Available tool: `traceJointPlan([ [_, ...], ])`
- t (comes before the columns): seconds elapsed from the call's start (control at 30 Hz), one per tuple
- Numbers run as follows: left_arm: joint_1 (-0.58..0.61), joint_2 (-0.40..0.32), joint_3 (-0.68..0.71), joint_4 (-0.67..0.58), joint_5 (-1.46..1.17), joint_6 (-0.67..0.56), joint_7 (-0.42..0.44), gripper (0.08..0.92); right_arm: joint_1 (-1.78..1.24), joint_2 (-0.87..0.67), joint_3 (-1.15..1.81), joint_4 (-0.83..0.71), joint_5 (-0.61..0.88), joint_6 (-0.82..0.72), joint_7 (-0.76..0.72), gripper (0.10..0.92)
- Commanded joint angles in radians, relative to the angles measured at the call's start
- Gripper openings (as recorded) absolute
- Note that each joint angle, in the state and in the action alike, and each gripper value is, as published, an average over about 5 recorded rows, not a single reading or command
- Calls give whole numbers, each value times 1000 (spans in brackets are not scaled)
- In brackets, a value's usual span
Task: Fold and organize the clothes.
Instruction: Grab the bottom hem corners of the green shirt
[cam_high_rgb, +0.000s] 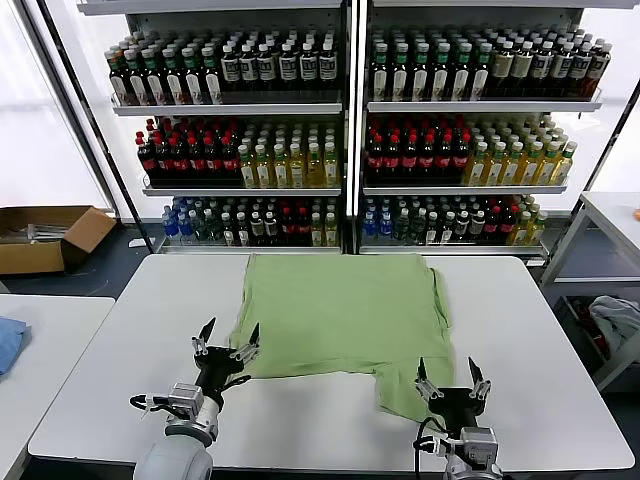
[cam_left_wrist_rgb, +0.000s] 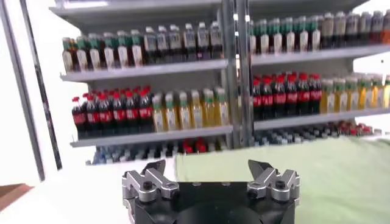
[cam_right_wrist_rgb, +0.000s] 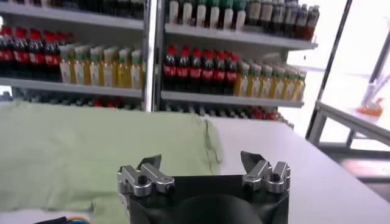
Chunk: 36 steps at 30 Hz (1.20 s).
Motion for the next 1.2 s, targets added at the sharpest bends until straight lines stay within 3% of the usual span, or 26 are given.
traceJointPlan([
  [0.03,19,55,1,30,-45,114,-12,823,-27,2,-1,-8,45,-18,32,823],
  [0.4,19,90,-10,55,-55,118,-10,823,-24,18,-22,-31,53,-12,38,823],
  [1.07,27,75,11,92,-59,105,-6,823,-16,60,-34,-98,128,-23,64,821],
  [1.2,34,77,13,91,-56,105,-4,821,-20,67,-41,-110,137,-13,62,750],
])
